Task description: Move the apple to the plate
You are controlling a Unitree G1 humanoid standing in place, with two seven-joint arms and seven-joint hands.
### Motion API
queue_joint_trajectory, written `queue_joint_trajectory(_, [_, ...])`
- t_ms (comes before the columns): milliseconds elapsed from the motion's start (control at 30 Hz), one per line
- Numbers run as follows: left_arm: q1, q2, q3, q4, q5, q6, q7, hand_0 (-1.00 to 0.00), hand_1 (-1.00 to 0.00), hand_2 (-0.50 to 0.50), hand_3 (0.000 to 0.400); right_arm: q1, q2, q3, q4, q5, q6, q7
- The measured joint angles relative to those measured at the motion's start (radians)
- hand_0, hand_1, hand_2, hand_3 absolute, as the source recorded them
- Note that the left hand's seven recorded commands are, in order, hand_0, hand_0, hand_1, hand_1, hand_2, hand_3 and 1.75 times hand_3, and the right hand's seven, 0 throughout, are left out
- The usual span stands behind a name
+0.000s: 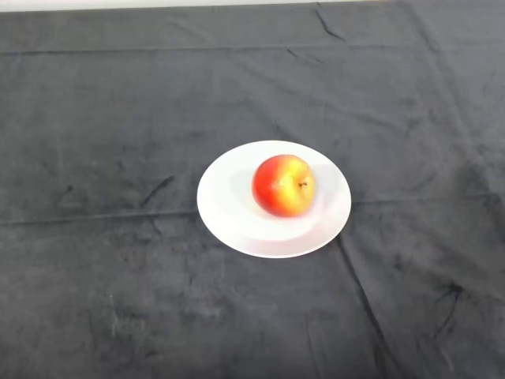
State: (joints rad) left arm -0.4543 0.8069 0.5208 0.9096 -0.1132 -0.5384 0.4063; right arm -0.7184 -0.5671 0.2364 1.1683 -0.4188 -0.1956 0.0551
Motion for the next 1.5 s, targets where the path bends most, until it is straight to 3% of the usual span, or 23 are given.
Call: queue_joint_trajectory(1500, [-0.001,0.000,0.004,0.005,0.001,-0.001,-0.006,0.00,0.00,0.00,0.000,0.000,0.000,0.0000,0.000,0.0000,0.000,0.0000])
